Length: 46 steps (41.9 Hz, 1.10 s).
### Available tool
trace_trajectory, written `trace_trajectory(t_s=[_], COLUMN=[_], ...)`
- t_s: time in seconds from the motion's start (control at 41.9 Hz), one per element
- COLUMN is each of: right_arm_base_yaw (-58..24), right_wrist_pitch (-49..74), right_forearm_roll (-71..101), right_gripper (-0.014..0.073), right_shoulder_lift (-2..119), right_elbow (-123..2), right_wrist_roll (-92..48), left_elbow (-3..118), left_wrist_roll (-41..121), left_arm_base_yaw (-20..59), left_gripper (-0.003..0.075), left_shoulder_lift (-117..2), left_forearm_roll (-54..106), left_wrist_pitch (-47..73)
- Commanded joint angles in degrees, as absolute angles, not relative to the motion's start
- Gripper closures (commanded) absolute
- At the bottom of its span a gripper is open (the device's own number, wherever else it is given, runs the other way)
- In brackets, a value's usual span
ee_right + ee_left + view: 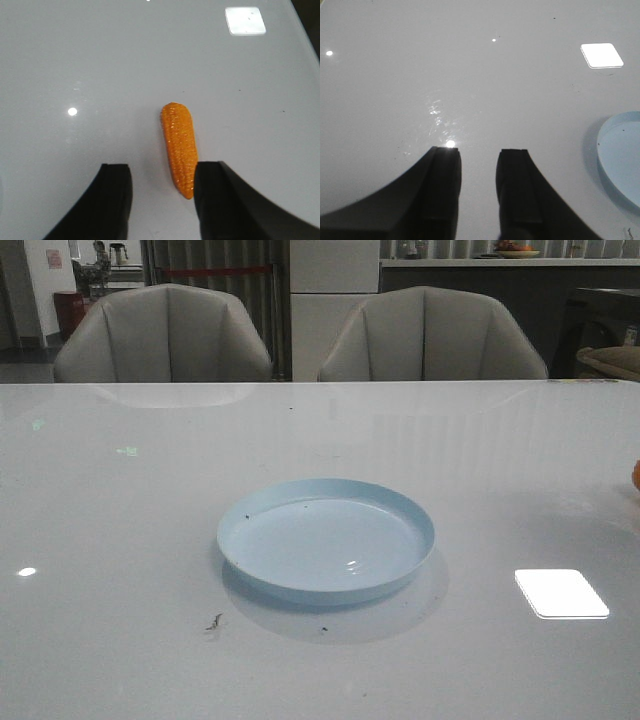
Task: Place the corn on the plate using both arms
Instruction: 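Lower the right gripper over the orange corn and grasp it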
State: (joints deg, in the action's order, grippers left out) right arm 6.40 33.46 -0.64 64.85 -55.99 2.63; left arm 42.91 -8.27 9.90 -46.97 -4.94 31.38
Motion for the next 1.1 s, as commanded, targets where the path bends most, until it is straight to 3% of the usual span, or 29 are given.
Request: trace_trajectory(t_s=[0.0, 0.239, 0.525, 0.835, 1.074], right_arm_base_yaw=[7.96, 8.2, 8.2, 8.2, 8.2], right_wrist_pitch=[33.52, 43.02, 48.99, 48.34, 47.84], right_forearm_roll=[-2.44, -3.0, -3.65, -3.84, -3.89], right_gripper=[0.0195, 0.0195, 0.0195, 0.019, 0.0125], right_shoulder_lift=[69.5, 85.8, 101.81, 107.5, 110.33], right_elbow=[-64.93, -79.24, -86.31, -86.39, -86.39], right_wrist_roll=[2.4, 0.76, 0.38, 0.43, 0.43], left_elbow=[44.69, 44.69, 44.69, 44.69, 44.69], left_wrist_roll=[-8.85, -8.85, -8.85, -8.85, -8.85], left_arm_base_yaw=[9.79, 9.79, 9.79, 9.79, 9.79], left_gripper=[0.0441, 0.0441, 0.0441, 0.0441, 0.0441], left_shoulder_lift=[-46.5, -46.5, -46.5, -46.5, -46.5], left_forearm_roll=[-4.55, -4.55, -4.55, -4.55, -4.55], left_wrist_pitch=[26.83, 26.93, 27.18, 27.74, 27.78])
